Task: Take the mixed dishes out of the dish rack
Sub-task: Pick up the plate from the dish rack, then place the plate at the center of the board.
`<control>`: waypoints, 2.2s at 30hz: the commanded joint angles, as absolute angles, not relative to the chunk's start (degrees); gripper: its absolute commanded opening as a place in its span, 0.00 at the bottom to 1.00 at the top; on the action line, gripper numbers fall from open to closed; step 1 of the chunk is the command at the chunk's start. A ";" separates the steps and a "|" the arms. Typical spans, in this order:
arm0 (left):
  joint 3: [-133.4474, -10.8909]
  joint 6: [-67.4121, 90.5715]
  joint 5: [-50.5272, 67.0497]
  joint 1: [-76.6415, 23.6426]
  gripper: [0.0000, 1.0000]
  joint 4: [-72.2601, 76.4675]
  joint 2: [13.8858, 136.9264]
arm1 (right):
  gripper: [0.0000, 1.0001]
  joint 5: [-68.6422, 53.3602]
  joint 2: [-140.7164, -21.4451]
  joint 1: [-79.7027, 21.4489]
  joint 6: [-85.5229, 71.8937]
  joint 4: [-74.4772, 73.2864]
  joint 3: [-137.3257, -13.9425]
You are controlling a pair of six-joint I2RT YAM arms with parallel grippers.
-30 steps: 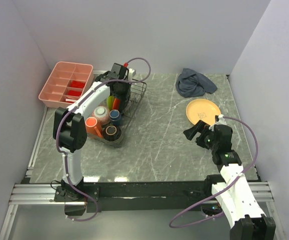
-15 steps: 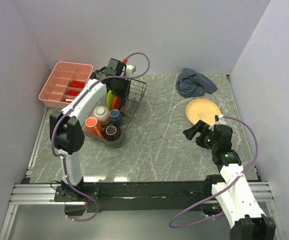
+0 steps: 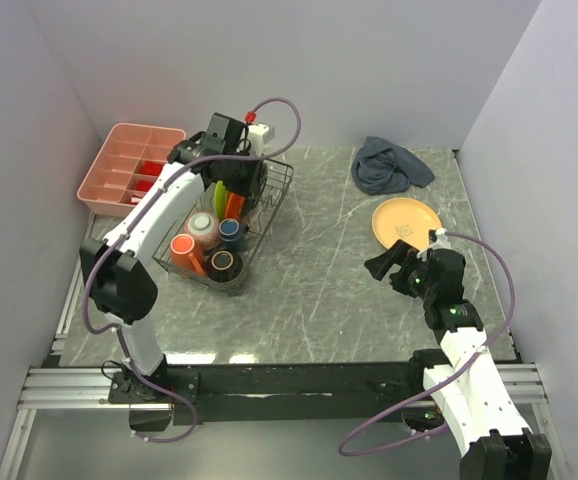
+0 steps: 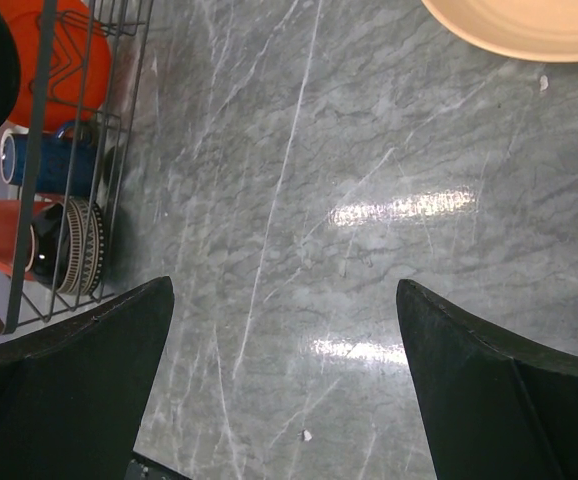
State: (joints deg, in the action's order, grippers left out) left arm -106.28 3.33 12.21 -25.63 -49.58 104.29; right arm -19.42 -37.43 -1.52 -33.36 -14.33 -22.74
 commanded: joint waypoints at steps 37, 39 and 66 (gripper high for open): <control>-62.31 -37.00 -30.76 -73.65 0.02 4.04 88.41 | 0.99 -31.46 -48.51 -2.90 -39.64 -19.51 -42.98; -62.31 -38.23 -31.20 -74.61 0.01 5.62 89.21 | 0.97 -31.38 -49.74 -3.78 -40.07 -19.77 -42.98; -62.23 -37.80 -33.49 -76.11 0.23 10.81 96.60 | 0.07 -27.95 -63.55 -10.90 -39.29 -21.18 -43.59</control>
State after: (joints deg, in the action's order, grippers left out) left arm -61.93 -38.35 -31.42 -75.94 5.74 98.39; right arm -28.62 -64.03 -10.37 -41.95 -21.52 -41.60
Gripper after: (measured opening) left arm 0.183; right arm 0.185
